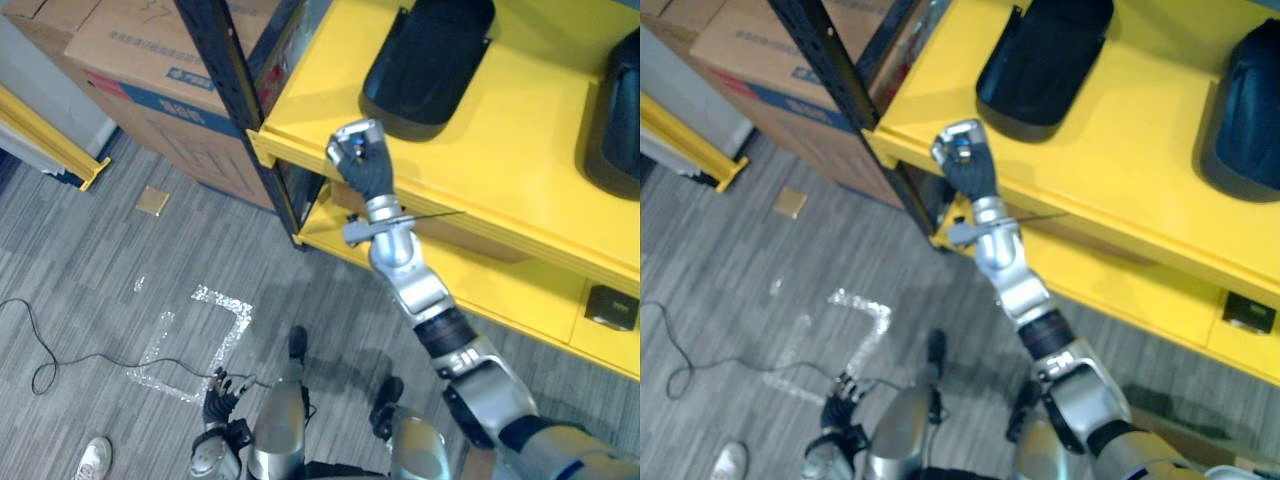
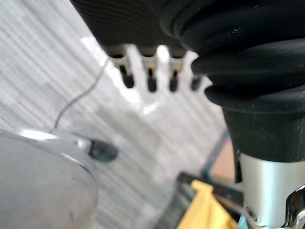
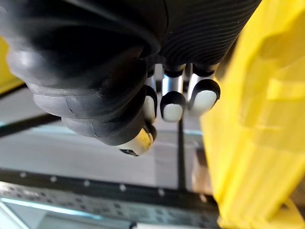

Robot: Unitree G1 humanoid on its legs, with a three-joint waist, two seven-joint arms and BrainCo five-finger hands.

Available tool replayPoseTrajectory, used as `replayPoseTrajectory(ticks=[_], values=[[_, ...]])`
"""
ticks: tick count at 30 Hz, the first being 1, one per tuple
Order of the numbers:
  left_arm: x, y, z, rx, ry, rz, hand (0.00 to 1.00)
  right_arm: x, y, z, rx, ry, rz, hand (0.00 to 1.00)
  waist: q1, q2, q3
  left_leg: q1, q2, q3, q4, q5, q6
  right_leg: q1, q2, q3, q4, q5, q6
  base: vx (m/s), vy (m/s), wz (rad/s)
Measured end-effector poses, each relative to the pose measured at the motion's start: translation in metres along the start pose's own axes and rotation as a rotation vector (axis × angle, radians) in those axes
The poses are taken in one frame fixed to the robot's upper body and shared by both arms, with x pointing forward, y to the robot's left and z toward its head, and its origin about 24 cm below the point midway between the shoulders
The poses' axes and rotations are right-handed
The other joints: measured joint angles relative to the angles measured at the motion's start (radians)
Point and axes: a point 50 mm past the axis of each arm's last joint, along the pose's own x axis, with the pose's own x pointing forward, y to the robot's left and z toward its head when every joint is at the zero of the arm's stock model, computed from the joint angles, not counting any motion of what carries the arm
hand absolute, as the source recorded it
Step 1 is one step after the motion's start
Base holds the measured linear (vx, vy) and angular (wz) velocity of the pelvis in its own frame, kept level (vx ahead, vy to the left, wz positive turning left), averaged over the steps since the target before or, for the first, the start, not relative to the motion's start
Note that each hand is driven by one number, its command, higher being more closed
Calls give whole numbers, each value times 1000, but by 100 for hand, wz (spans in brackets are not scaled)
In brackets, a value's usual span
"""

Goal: Walk over and take plastic housings, then place them on the shelf

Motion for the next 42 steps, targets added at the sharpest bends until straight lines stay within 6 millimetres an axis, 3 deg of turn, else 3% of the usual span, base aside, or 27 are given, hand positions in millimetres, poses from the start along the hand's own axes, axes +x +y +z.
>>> replayPoseTrajectory(ticks=[4, 11, 17, 20, 30, 42], values=[[1, 0, 2, 4, 2, 5, 0, 8, -11, 1, -16, 3, -57, 100, 1, 0, 0, 0, -2, -8, 0, 1, 1, -2, -4, -4, 15, -9, 0, 1, -15, 5], [3, -2, 4, 3, 4, 5, 0, 11, -30, -28, -101, 148, -95, 100, 9, 2, 1, -24, -4, -26, 0, 12, 0, -32, -15, -18, 54, -26, -2, 8, -32, 8], [4, -6, 4, 1, 1, -6, 0, 21, -45, -35, -142, 183, -154, 100, 13, 3, 1, -22, -6, -30, 0, 13, -1, -38, -20, -19, 78, -40, -4, 7, -40, 2], [4, -10, 5, -5, 0, -16, 0, 23, -53, -36, -161, 180, -171, 100, 14, 5, 1, -28, -12, -34, 0, 15, -2, -54, -32, -20, 105, -57, -4, -9, -30, 6], [4, -25, 1, 0, 23, -59, 0, 34, -77, -32, -232, 152, -236, 100, 17, 53, 5, -39, -23, -51, 0, 21, -2, -79, -52, -27, 153, -88, -4, 7, -32, 5], [4, -27, 1, -7, 27, -82, 0, 34, -87, -35, -245, 146, -268, 100, 21, 57, 5, -36, -24, -53, 0, 27, -3, -81, -53, -26, 170, -95, -8, 10, -14, 1]])
